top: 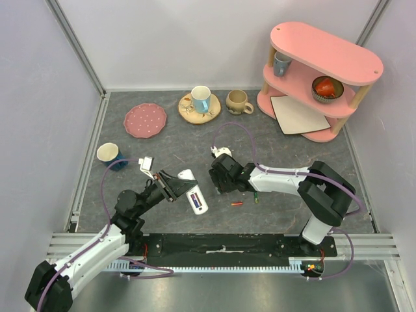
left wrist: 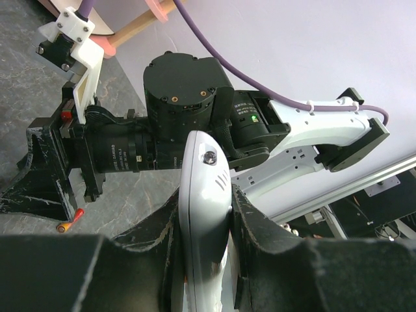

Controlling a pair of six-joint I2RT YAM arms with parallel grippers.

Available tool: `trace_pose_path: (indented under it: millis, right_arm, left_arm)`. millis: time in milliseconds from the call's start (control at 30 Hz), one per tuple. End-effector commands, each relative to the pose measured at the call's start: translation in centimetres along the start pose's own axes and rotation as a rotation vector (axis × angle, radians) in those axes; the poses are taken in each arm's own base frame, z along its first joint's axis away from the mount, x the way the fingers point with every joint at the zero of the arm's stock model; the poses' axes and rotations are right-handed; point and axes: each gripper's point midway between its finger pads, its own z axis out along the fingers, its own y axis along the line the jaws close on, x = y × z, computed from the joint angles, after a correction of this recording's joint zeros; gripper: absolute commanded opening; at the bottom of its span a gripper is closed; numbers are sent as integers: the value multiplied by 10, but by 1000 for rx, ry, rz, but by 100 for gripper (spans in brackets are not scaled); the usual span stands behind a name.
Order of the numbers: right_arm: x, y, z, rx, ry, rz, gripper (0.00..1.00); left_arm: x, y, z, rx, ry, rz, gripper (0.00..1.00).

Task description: Load the batteries into the remote control

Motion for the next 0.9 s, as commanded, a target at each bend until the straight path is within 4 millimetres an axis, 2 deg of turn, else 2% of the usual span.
trace_pose_path:
  millis: [0, 167, 367, 467, 600, 733, 867]
  right_arm:
    - [3, 2, 6, 29, 14, -7, 69]
    - [11, 4, 9, 42, 35, -22, 65]
    - [16, 3, 5, 52, 43, -27, 54]
    - [16, 0, 2, 62, 41, -31, 54]
    - [18, -4, 1, 76, 44, -33, 54]
    - [17, -3, 0, 79, 45, -20, 66]
    - [18, -6, -2, 100, 55, -12, 67]
  left_arm:
    - [5, 14, -5, -21, -2, 13, 2]
    - [5, 12, -5, -17, 3, 16, 2]
    - [6, 12, -6, -14, 2, 16, 2]
    - [6, 13, -6, -17, 3, 18, 2]
    - [6, 13, -6, -16, 6, 18, 2]
    - [7, 12, -6, -13, 9, 17, 2]
    - [6, 10, -6, -7, 7, 16, 2]
